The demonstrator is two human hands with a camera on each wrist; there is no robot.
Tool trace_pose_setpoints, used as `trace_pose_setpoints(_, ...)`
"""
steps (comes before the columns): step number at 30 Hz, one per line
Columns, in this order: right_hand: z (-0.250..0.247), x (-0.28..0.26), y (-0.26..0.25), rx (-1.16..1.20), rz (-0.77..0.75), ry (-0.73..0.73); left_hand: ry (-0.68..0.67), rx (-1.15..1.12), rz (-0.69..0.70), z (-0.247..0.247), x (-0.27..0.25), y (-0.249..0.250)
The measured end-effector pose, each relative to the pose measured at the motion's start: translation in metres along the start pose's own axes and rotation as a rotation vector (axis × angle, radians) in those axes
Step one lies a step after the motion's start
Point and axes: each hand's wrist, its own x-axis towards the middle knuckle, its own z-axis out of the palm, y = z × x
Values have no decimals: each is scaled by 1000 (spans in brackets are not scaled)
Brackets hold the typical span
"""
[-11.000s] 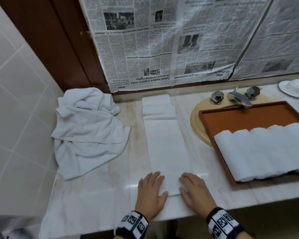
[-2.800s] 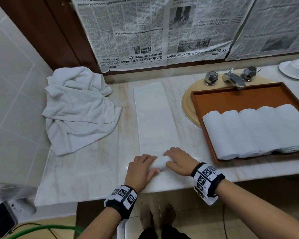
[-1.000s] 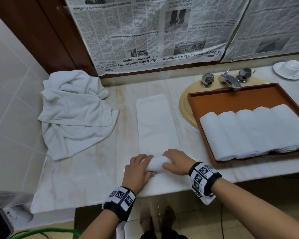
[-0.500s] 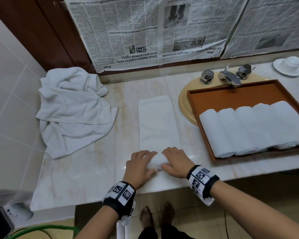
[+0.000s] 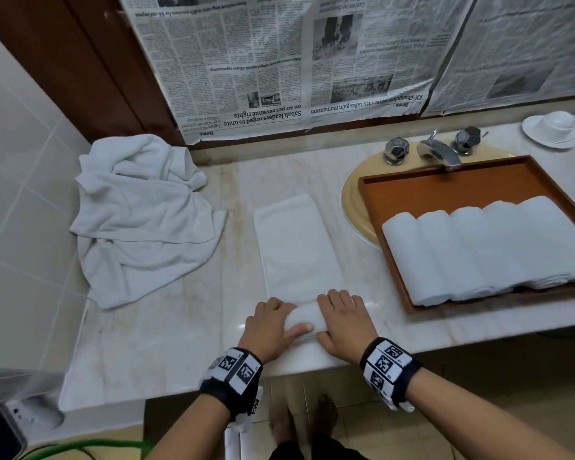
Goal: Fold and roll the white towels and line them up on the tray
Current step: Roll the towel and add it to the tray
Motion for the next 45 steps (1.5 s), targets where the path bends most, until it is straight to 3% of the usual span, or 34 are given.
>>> trace_pose_setpoints(5,-18,19,5,36,-34,-146,54,76,-26,-2,-3,-3)
trace_pose_setpoints(10,-30,27,6,63,0,-284,145,117,132,5,-7,-8)
trace_pose_setpoints(17,-9,-5,-1,-12,-145,30,57,-36,78,4,-5,-14)
trace_pose_setpoints(20,-1,-3,3,-21,-161,-12,7,-106,46,-1,-5,-11)
trace_pose_setpoints(24,-15,10,2,-32,-175,-94,169,89,115,4,-12,-6)
trace_pose_setpoints(29,-34,23,5,93,-108,-266,114,99,102,11,-12,-1)
trace_pose_setpoints(33,-25,1,2,57,-149,-39,47,52,103,6,-8,-7)
trace_pose_setpoints(36,-8,-14,-3,-4,-203,33,-16,-28,129,3,-4,-10)
trace_pose_setpoints(39,-5,-9,0,33,-191,-19,34,-209,166,4,-7,-17)
trace_pose_setpoints(42,-13,7,5,110,-173,-89,139,-112,268,13,-12,-18)
trace_pose_setpoints(45,-25,21,10,248,-125,-222,184,-55,242,21,-8,-18)
